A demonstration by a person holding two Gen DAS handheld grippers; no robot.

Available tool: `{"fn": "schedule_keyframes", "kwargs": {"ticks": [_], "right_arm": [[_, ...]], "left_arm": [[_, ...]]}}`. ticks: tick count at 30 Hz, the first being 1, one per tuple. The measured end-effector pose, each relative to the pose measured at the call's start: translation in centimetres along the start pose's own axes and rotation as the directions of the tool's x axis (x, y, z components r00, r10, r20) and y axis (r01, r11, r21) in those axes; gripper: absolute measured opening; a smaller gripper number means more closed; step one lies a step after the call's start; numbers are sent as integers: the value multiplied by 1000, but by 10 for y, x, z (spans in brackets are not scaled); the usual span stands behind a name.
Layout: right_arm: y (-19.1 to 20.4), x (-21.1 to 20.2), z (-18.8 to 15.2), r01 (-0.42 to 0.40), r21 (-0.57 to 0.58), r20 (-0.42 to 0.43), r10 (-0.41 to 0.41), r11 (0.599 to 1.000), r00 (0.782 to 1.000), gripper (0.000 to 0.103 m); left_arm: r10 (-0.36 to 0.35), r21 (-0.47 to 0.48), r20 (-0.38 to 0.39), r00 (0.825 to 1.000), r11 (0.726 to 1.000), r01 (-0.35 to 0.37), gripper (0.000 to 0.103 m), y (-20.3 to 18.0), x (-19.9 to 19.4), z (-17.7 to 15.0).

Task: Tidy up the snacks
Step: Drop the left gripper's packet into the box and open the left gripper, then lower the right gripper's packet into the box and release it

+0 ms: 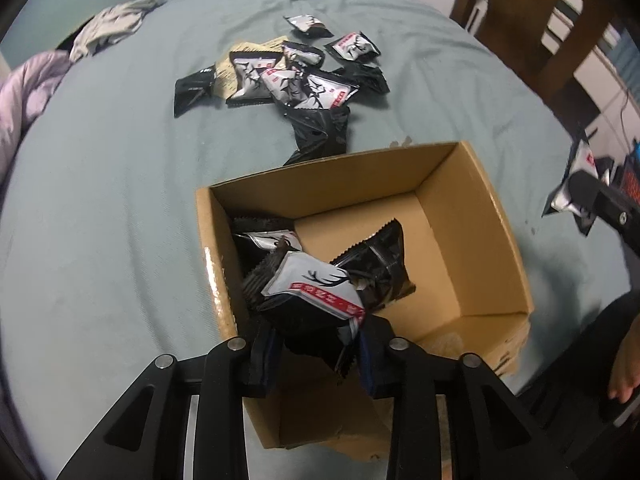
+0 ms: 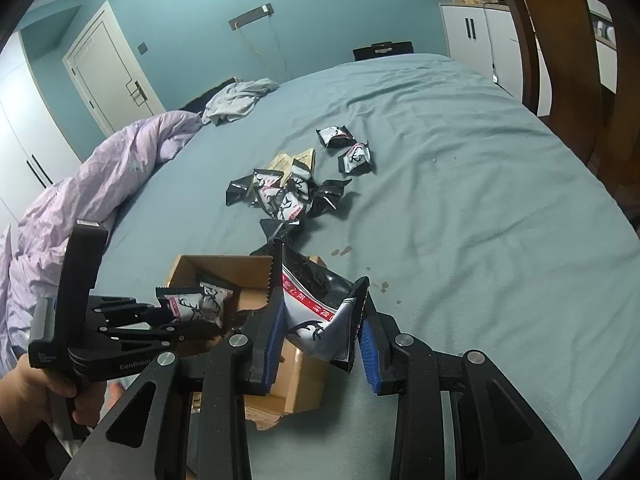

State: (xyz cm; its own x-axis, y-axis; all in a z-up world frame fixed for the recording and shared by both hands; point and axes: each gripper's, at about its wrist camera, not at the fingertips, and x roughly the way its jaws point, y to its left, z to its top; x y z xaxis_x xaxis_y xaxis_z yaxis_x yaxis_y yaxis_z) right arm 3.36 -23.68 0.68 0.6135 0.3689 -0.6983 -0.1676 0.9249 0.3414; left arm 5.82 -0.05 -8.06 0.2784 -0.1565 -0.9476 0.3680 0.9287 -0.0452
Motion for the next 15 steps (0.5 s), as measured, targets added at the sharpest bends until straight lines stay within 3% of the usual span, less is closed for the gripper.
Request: {"fn": "schedule_keyframes", "kwargs": {"ticks": [4,5,6,9,15], "right_arm": [[3,2,0,14,-15,-5,-14,1000,1000,32],[3,2,0,18,-16,-6,-18,1000,1000,32],[3,2,0,23,-18,-6,-23,1000,1000,32],[5,2,-1,39,-25,-1,-39,999,999,32],[13,3,-4,47,-60,-15,-48,997,999,32]], "left_arm": [[-5,13,15,1000,1000,4,41,-3,-7,0],[-14,12,26,1000,1000,14,47,-2,-10,0],[-15,11,45,999,1000,15,61,-3,-15,1],[-14,-3,113,994,1000,14,76,-1,-33,1],[60,-41,202,978,998,-52,81,7,-60,0]]}}
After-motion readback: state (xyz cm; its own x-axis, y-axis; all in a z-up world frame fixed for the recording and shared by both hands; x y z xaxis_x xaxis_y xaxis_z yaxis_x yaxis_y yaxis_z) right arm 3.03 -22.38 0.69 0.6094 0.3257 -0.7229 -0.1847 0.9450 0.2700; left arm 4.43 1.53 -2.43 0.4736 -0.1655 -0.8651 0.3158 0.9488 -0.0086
